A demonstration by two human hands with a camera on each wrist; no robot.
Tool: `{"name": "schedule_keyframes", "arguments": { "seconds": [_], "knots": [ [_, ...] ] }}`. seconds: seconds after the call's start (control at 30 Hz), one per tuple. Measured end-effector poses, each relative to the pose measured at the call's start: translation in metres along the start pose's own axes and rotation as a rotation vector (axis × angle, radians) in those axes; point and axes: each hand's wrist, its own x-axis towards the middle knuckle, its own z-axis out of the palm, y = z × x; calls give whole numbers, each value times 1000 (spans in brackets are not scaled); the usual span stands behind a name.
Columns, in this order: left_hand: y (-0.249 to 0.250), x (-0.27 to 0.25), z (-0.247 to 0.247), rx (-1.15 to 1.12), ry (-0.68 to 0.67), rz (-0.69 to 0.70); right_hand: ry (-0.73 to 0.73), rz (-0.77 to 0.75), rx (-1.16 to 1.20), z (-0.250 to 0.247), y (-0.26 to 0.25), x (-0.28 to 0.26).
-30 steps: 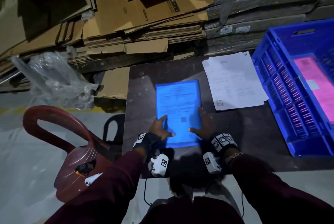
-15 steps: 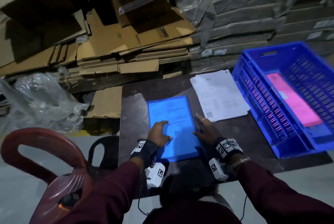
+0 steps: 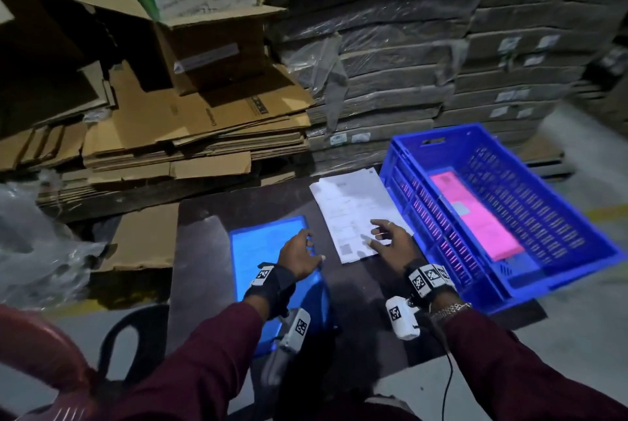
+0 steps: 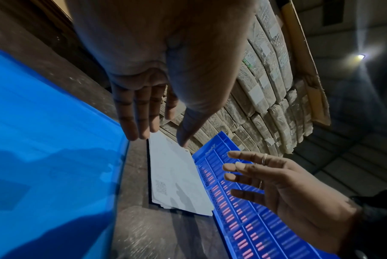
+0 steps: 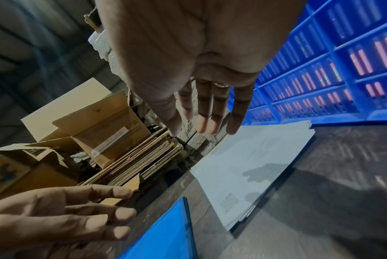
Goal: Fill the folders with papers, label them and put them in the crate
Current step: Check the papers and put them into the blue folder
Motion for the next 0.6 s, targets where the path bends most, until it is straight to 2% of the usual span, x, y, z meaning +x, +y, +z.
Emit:
{"name": "schedule_keyframes", "arguments": {
  "seconds": [0.4,0.53,0.6],
  "knots": [
    [28,65,35,11,28,-186,-24,131,-41,-13,35,88],
    [30,86,60,17,47,-212,-22,141,-150,-5,61,114],
    [29,93,70,15,44,-238,-54,193,-195,-1,70,123]
  ]
}}
